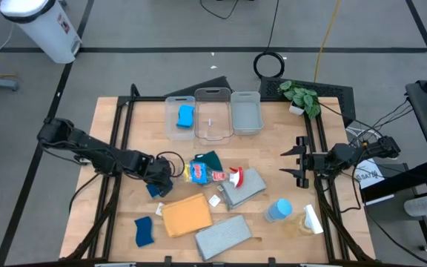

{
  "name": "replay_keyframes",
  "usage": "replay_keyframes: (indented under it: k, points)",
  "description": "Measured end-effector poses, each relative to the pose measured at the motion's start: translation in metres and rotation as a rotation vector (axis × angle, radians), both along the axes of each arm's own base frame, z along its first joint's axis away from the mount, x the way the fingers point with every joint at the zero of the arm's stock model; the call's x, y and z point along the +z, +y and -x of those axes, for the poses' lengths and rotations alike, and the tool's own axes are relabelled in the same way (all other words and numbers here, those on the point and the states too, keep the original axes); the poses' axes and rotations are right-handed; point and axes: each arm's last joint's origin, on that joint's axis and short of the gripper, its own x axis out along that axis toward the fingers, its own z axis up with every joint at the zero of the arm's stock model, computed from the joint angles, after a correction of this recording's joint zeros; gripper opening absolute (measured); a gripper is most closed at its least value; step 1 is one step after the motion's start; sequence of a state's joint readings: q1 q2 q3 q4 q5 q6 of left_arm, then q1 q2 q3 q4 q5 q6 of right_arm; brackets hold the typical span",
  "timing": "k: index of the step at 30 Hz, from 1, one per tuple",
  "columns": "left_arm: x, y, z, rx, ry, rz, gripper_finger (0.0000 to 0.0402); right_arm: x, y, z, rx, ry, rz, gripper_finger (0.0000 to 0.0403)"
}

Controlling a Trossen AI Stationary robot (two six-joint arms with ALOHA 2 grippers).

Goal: Pick & Place Kitchen Items
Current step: Put the blue sponge into the white transparent bin

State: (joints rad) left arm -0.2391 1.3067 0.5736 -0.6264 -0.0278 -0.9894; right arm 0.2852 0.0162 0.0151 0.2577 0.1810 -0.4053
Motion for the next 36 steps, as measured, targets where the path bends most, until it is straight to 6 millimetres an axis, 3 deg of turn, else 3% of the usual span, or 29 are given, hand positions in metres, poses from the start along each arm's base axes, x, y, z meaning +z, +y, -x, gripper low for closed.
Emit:
replay_keyframes:
  k: [6,12,15,25,30,36]
  points:
    - [-0.005,-0.002,0.000,-0.004,0.011,-0.113,0.0250,0.000,0.000,0.000,-0.001,0.000,0.000,0.0206]
    - [-0.017,-0.003,-0.003,-0.006,0.082,-0.116,0.0240,0.000,0.000,0.000,0.000,0.000,0.000,0.0204]
    - [-0.020,-0.004,-0.004,-0.007,0.094,-0.095,0.0204,0.000,0.000,0.000,-0.001,0.000,0.000,0.0205]
    - [-0.017,-0.005,-0.006,0.008,0.071,-0.073,0.0027,0.000,0.000,0.000,-0.001,-0.001,0.000,0.0208]
    - [-0.012,-0.005,-0.009,0.029,0.087,-0.084,0.0024,0.000,0.000,0.000,0.000,0.000,0.000,0.0208]
    - [0.008,-0.005,-0.017,0.035,0.119,-0.143,0.0024,0.000,0.000,0.000,-0.001,0.000,0.000,0.0208]
